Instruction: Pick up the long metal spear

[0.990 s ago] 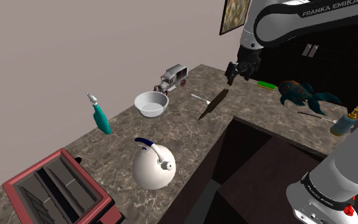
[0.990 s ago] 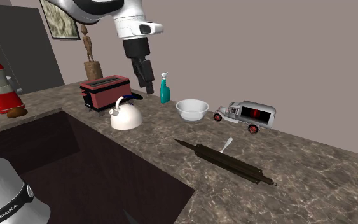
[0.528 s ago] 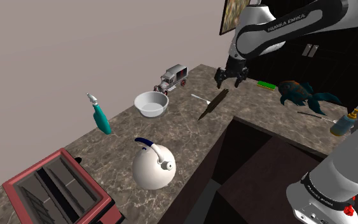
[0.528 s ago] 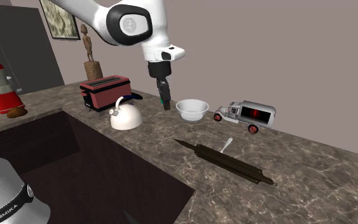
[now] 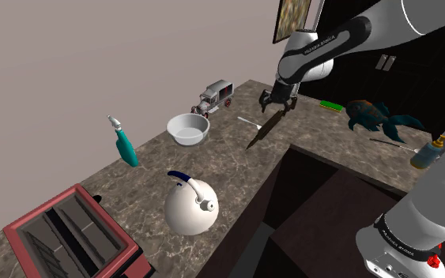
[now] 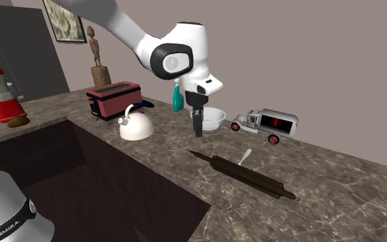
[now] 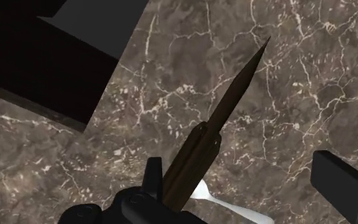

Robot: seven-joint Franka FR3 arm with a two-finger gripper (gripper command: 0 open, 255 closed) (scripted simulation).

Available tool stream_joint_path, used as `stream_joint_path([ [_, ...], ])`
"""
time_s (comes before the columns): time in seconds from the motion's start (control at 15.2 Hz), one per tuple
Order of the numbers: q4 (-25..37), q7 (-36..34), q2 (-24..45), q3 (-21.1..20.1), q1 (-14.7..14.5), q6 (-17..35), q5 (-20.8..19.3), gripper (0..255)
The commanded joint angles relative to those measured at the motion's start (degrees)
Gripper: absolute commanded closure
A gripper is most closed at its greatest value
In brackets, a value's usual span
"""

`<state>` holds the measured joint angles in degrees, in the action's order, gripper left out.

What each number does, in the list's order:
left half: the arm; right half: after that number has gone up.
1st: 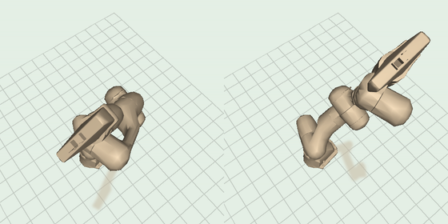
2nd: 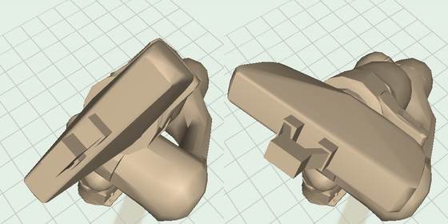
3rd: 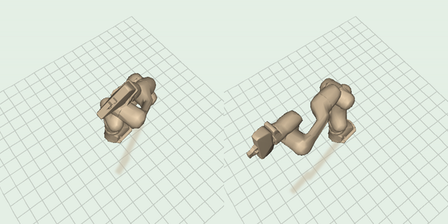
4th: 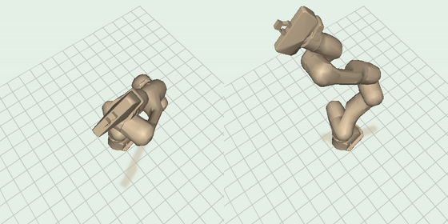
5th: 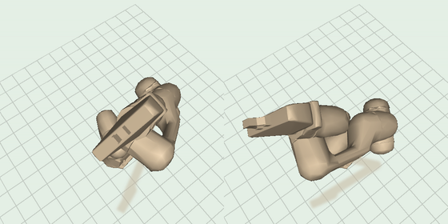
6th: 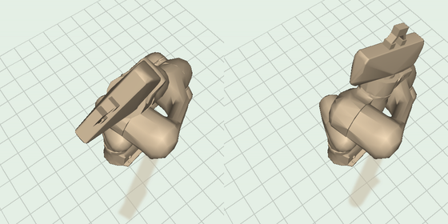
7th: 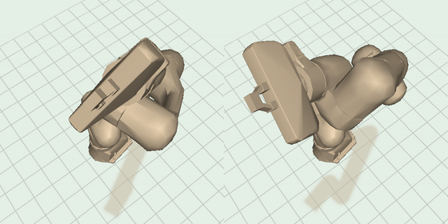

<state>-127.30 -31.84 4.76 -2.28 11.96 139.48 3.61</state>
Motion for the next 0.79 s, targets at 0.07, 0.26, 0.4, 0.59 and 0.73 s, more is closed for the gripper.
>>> stream_joint_path([
  [0.07, 3.54, -2.65, 6.54, 0.86, 0.96, 3.45, 2.28, 0],
  [0.26, 7.16, -4.95, 12.47, 1.48, 1.96, 6.17, 4.95, 0],
  [0.4, 9.74, -6.33, 16.40, 1.76, 2.75, 7.77, 6.88, 0],
  [0.59, 13.85, -8.30, 22.24, 1.93, 4.13, 9.88, 9.88, 0],
  [0.73, 16.75, -9.59, 26.12, 1.93, 5.15, 11.11, 11.89, 0],
])
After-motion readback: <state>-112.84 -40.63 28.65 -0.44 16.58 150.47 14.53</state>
